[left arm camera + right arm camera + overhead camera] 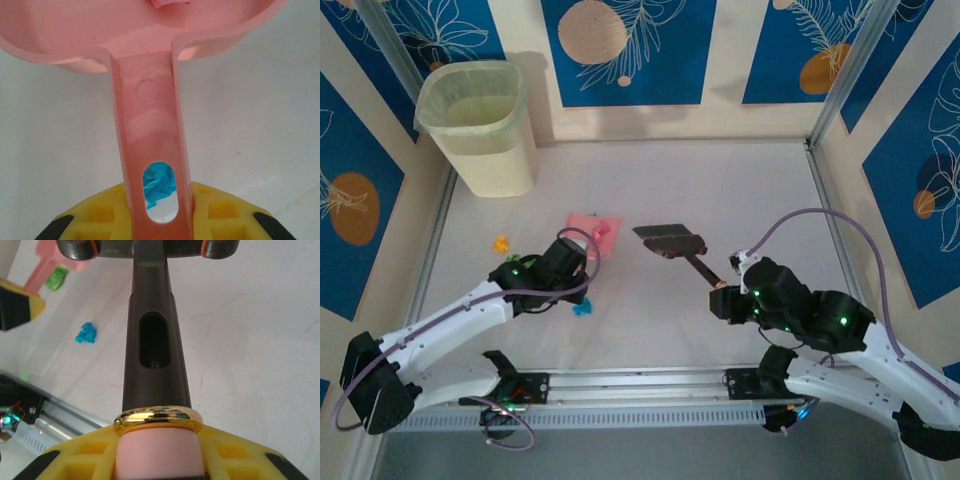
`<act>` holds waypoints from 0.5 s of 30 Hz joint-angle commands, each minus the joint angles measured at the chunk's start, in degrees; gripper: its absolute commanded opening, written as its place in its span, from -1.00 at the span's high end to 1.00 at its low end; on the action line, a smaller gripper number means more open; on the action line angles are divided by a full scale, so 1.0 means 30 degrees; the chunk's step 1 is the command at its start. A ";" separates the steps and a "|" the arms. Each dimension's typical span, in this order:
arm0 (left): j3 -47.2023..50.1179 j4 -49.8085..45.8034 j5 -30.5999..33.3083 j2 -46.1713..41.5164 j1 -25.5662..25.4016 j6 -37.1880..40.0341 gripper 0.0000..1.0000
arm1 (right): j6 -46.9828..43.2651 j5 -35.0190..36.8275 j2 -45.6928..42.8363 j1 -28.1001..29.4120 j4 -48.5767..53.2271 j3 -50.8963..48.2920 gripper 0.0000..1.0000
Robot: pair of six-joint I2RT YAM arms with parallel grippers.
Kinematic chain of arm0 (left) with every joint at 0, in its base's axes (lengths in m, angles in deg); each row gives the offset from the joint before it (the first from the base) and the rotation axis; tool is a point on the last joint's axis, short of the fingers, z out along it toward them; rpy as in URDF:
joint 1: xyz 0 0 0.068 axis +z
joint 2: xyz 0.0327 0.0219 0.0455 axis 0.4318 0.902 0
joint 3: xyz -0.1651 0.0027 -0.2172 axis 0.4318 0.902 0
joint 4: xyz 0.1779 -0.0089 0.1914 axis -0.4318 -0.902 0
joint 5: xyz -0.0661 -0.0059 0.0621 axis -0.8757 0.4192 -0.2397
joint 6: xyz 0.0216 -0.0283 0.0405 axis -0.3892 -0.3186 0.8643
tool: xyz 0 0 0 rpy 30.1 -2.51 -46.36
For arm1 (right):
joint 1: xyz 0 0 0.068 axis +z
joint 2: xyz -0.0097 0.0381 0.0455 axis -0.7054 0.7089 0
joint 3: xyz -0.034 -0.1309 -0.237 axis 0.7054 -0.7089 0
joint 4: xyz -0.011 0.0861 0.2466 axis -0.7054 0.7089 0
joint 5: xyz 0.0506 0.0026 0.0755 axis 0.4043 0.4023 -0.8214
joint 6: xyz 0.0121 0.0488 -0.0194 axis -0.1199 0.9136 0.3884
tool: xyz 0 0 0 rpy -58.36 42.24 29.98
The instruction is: Sweep away the paper scraps from the table
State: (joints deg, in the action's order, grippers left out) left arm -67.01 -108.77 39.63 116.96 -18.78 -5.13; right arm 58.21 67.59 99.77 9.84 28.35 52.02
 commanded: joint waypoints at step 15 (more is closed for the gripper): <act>-0.2903 -0.4458 0.0237 -0.1498 0.4751 0.0101 1.00 | -0.7399 0.0927 0.8522 0.7851 -0.5398 0.1107 1.00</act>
State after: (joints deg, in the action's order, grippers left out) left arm -74.68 -119.11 40.61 113.51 -5.66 -5.99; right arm 42.04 65.42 121.43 30.76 15.10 51.80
